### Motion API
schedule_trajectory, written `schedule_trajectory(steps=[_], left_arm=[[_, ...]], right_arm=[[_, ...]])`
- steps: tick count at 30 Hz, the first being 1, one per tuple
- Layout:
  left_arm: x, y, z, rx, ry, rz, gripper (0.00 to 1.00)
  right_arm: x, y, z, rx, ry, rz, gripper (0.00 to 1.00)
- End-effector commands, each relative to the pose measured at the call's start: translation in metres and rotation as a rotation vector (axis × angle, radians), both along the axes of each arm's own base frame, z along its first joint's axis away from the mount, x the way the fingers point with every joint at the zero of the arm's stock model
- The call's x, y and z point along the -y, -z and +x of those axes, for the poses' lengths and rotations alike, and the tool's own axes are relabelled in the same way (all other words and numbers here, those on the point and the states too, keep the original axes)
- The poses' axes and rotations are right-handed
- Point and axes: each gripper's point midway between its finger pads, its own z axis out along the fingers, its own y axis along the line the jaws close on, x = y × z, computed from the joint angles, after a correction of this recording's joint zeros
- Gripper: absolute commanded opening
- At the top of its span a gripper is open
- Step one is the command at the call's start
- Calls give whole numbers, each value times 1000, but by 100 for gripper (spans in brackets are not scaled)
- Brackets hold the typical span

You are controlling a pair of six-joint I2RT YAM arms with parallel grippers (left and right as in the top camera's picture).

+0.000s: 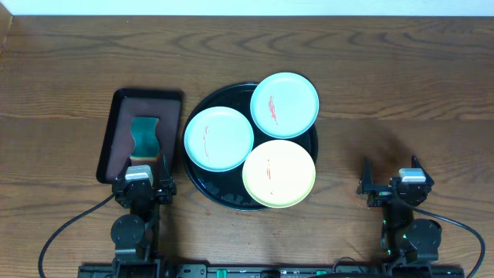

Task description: Clean dirty plates on tray and stack at the side

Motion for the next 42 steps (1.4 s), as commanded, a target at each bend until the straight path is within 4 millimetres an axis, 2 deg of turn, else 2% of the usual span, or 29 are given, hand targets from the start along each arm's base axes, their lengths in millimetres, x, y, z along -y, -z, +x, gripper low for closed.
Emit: schedule_trajectory(steps=[1, 34, 38, 42], left_arm=[[-1, 18, -1, -65, -3, 13, 73], [-1, 17, -1, -60, -3, 13, 73], [0, 18, -1, -55, -15, -70, 73], [-1, 15, -1, -40, -15, -73, 73]], right_arm=[[1, 1, 0, 1, 3, -11, 99], [1, 1, 0, 0, 2, -10, 99], [-5, 1, 0, 0, -33, -2, 99], [-6, 1, 0, 0, -42, 0, 99]])
